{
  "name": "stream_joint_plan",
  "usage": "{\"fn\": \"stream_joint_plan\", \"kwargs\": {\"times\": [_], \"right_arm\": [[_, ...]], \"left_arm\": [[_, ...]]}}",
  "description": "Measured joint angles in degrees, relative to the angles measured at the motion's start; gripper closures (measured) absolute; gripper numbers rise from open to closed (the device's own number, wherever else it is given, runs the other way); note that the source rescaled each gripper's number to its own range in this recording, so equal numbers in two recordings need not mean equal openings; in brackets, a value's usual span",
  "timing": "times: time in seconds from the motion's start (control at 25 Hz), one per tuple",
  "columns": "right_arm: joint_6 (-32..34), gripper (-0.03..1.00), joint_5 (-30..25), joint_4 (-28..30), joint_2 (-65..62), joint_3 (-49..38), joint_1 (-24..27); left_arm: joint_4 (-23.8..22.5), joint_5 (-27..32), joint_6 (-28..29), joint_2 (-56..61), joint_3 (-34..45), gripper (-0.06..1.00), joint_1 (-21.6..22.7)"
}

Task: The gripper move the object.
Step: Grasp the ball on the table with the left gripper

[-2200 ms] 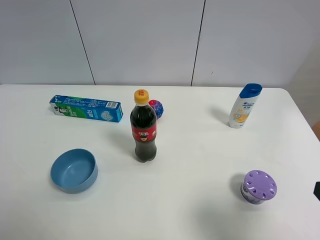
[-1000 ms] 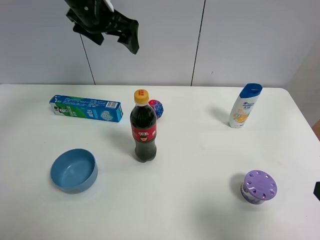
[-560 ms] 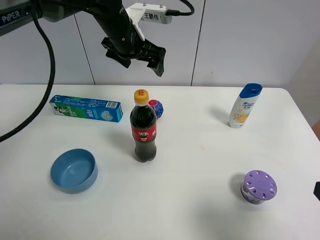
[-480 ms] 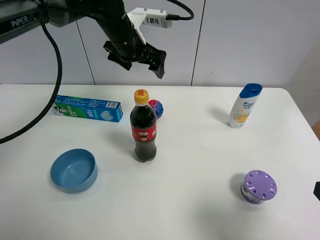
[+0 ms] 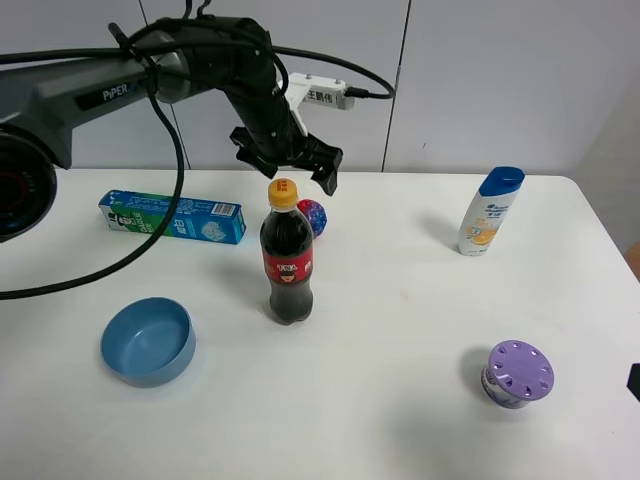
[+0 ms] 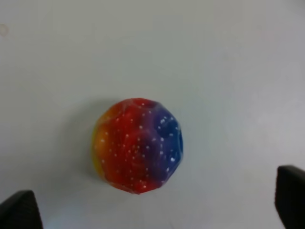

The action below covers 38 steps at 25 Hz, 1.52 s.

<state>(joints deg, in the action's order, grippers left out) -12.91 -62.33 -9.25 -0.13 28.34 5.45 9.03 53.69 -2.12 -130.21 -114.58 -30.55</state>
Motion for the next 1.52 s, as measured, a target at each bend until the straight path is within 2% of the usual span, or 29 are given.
{"fn": "stream_joint_plan", "kwargs": {"times": [0.32,0.76,1.52], "right_arm": [[0.0,-0.03,0.0,0.0,0.0,0.0,0.0],[0.0,-0.03,0.0,0.0,0.0,0.0,0.0],[0.0,-0.03,0.0,0.0,0.0,0.0,0.0]], "left_arm": [[0.0,-2.6,-0.1,-3.9,-0.1,-0.06,-0.5],[-3.4,-8.3,-2.6,-6.9,-0.1,-0.06,-0.5],[-3.8,-9.0,-5.0,-11.9,-0.1,-0.06,-0.5]]}}
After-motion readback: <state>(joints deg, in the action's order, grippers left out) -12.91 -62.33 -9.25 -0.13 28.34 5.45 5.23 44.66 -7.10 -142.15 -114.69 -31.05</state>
